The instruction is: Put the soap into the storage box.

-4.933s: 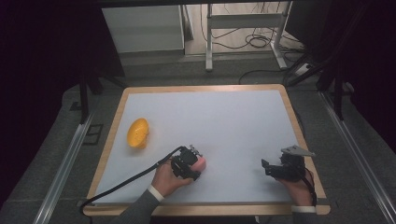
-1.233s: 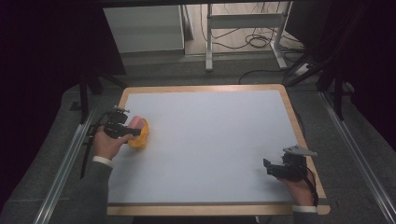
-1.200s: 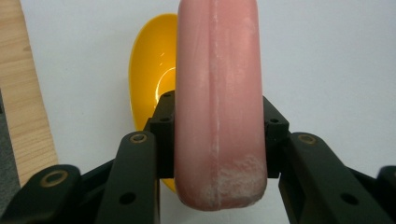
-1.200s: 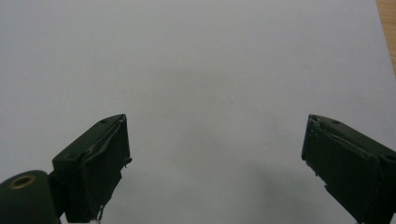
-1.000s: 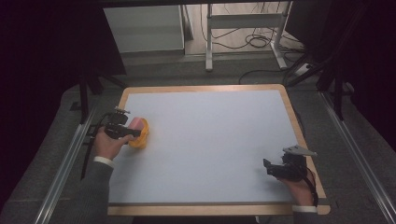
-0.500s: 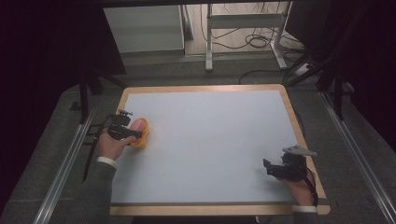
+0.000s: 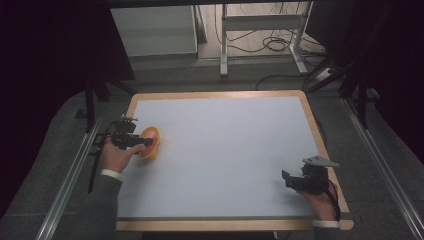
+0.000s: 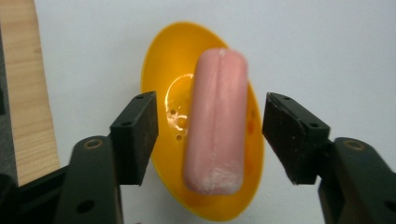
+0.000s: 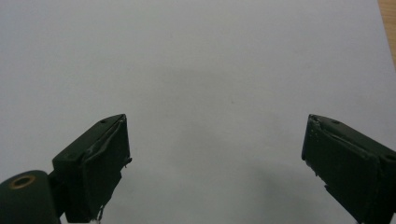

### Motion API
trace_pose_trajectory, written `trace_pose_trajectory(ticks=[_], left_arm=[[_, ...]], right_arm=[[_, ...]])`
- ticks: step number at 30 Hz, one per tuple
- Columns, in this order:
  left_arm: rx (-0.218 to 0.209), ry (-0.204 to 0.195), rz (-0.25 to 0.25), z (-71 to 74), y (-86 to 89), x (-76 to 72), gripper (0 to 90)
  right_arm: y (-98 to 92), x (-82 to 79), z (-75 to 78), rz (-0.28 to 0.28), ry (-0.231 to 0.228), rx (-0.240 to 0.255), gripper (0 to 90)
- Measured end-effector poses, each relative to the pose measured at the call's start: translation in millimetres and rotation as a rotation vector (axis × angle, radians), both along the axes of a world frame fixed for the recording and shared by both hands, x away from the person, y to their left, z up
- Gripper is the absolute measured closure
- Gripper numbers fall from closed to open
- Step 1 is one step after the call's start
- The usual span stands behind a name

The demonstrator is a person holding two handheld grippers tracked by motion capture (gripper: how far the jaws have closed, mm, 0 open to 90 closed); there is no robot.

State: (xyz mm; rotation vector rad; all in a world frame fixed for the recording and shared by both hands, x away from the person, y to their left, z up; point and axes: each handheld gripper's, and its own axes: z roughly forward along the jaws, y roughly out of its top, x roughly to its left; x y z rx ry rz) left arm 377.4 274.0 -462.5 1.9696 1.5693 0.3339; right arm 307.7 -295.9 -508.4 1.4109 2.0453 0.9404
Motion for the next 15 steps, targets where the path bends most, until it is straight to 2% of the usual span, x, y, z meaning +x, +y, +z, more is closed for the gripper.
trace_pose_trajectory(ticks=[3,7,15], left_arm=[[-0.031,-0.034,-0.023,6.4,-2.2,-6.4,32.7],[-0.071,-0.081,-0.092,13.2,-9.8,-17.5,31.1],[-0.078,-0.123,-0.197,11.9,-32.0,-40.4,28.9]], right_arm=[[0.0,0.2,0.0,0.000,0.001,-0.002,7.4],[0.1,0.0,0.1,0.001,-0.002,0.000,7.4],[0.3,-0.5,0.6,0.005,-0.006,-0.001,7.4]])
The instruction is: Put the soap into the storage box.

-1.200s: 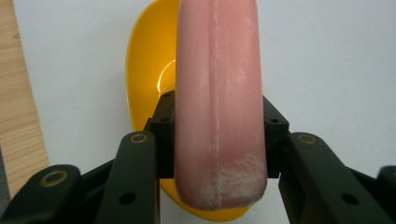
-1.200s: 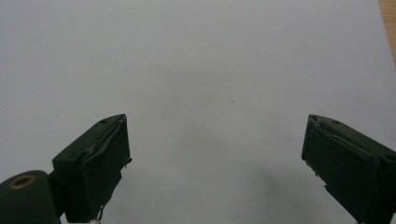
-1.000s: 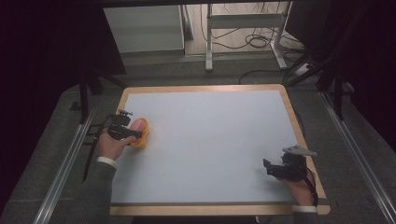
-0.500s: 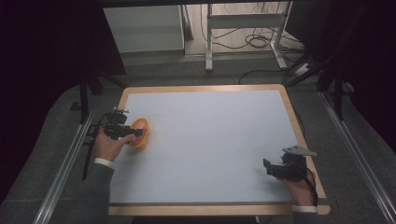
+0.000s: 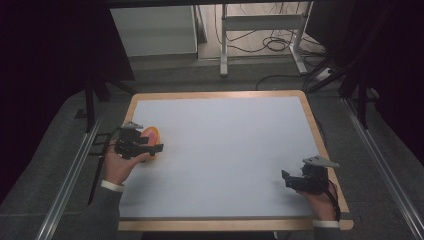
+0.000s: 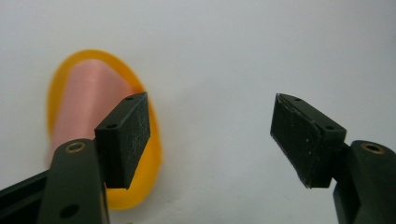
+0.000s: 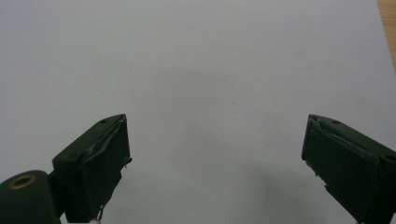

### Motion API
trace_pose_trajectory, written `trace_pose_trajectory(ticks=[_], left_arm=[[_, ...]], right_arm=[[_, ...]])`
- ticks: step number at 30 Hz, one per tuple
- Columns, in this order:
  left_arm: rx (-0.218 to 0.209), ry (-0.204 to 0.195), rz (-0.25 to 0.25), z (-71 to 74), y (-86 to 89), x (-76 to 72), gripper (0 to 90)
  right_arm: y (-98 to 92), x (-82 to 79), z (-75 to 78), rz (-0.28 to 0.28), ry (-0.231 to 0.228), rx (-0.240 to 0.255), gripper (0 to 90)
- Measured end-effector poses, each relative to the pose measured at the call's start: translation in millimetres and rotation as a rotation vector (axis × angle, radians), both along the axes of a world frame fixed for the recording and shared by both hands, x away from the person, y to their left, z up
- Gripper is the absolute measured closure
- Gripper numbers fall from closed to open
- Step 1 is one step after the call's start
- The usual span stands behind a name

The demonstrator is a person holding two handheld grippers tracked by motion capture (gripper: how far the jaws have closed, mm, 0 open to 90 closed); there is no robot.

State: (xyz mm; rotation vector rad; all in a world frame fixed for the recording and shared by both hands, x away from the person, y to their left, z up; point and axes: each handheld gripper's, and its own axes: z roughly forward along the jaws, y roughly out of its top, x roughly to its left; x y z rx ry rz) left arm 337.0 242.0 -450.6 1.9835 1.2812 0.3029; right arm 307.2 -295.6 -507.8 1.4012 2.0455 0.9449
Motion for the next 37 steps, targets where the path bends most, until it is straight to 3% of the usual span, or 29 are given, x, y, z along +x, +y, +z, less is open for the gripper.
trace_pose_trajectory(ticks=[8,13,23,37], left_arm=[[-0.012,-0.005,-0.099,-18.2,-22.6,-20.7,27.7],[0.001,0.014,-0.144,-36.0,-34.2,-30.6,27.2],[0.003,0.055,-0.160,-69.5,-42.9,-44.5,26.0],[-0.005,0.035,-0.140,-66.7,-33.7,-46.9,24.6]], right_arm=[[0.1,-0.3,0.2,0.004,0.001,0.000,7.4],[0.3,-0.6,0.3,0.008,0.000,0.000,7.4],[0.9,-0.8,-0.2,0.011,-0.001,-0.010,7.4],[5.0,-2.8,1.6,0.039,-0.022,-0.018,7.4]])
